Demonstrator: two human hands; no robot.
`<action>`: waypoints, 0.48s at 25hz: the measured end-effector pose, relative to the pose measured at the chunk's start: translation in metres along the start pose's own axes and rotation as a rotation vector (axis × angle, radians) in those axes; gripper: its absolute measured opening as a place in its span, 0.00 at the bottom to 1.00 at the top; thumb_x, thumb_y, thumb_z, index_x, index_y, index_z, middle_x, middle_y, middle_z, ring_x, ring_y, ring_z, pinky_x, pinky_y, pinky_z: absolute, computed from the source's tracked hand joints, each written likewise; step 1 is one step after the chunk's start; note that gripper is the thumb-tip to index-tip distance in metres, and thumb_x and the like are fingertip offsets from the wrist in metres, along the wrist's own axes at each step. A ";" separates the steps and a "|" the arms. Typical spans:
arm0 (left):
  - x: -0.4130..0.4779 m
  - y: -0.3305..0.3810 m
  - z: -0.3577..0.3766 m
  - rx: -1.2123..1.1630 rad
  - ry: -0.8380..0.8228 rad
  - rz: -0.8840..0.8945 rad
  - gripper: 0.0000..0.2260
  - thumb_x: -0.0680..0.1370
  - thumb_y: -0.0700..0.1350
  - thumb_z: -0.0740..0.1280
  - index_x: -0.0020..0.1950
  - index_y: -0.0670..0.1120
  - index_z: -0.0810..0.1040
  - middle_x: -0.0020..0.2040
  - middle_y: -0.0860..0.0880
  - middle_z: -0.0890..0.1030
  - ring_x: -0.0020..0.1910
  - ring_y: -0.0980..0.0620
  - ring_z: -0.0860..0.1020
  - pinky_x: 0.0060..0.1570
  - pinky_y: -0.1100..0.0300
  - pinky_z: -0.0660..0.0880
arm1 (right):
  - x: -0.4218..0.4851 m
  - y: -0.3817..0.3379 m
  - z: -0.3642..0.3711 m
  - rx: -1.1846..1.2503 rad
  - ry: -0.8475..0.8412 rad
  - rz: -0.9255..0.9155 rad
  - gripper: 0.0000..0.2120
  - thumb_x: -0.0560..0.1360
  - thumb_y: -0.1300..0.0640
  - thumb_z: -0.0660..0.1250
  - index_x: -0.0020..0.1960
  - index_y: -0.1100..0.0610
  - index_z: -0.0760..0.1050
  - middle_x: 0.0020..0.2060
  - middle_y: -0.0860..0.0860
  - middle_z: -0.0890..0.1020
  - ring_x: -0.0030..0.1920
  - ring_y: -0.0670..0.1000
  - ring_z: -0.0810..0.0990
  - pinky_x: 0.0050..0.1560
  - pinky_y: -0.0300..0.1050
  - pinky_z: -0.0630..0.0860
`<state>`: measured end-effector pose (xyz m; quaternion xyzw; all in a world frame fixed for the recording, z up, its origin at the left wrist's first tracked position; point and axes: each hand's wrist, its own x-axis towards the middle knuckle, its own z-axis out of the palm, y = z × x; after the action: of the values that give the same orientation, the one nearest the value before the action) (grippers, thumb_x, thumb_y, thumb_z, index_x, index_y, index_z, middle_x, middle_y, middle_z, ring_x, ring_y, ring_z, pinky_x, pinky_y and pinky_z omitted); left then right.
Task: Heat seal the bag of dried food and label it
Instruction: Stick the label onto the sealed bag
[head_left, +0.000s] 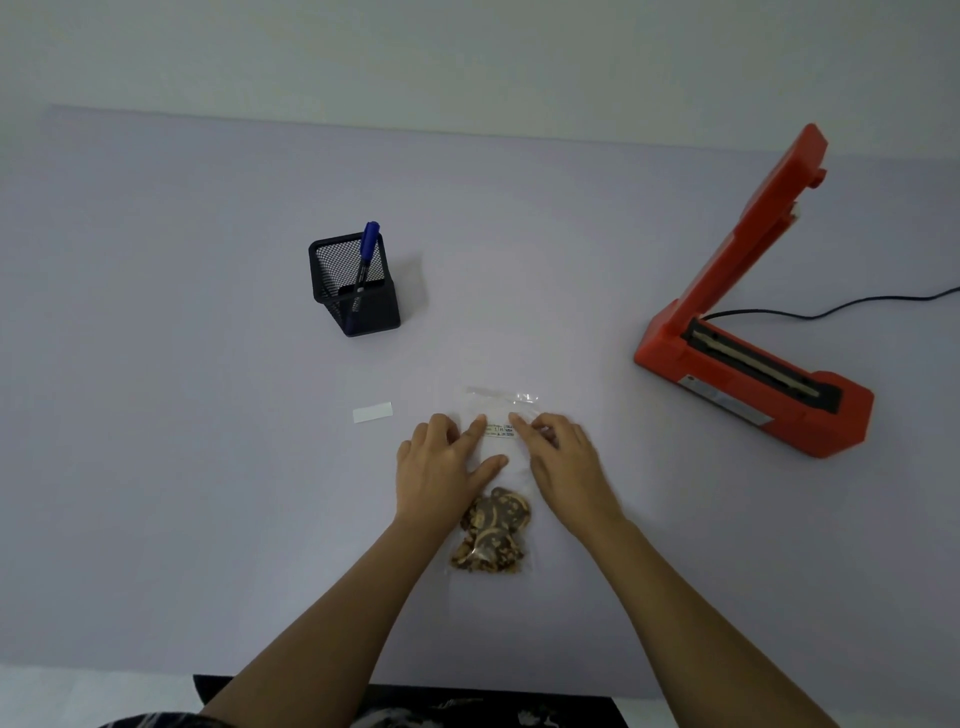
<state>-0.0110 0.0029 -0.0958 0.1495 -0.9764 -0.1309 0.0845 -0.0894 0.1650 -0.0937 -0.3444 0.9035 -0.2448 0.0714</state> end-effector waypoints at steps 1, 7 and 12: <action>0.000 -0.002 0.001 -0.007 0.013 0.027 0.26 0.71 0.64 0.59 0.58 0.48 0.80 0.45 0.46 0.77 0.40 0.46 0.76 0.34 0.55 0.73 | 0.000 0.002 -0.003 0.017 -0.019 -0.015 0.21 0.75 0.62 0.63 0.67 0.52 0.70 0.57 0.55 0.75 0.53 0.53 0.74 0.57 0.48 0.74; 0.003 -0.005 0.000 0.047 0.042 0.181 0.23 0.74 0.60 0.61 0.56 0.44 0.81 0.53 0.46 0.83 0.46 0.44 0.80 0.40 0.53 0.77 | -0.003 0.004 -0.002 -0.031 -0.014 -0.051 0.18 0.77 0.52 0.56 0.65 0.53 0.72 0.63 0.52 0.75 0.57 0.52 0.72 0.60 0.51 0.74; 0.005 -0.010 -0.002 0.071 0.010 0.223 0.18 0.76 0.57 0.60 0.56 0.49 0.81 0.53 0.47 0.82 0.44 0.44 0.78 0.36 0.54 0.75 | -0.001 0.001 -0.005 -0.038 -0.046 -0.047 0.18 0.76 0.51 0.55 0.64 0.50 0.73 0.63 0.52 0.76 0.56 0.54 0.73 0.58 0.50 0.74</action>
<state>-0.0123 -0.0082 -0.0957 0.0434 -0.9905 -0.0854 0.0982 -0.0909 0.1688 -0.0898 -0.3722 0.8978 -0.2213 0.0801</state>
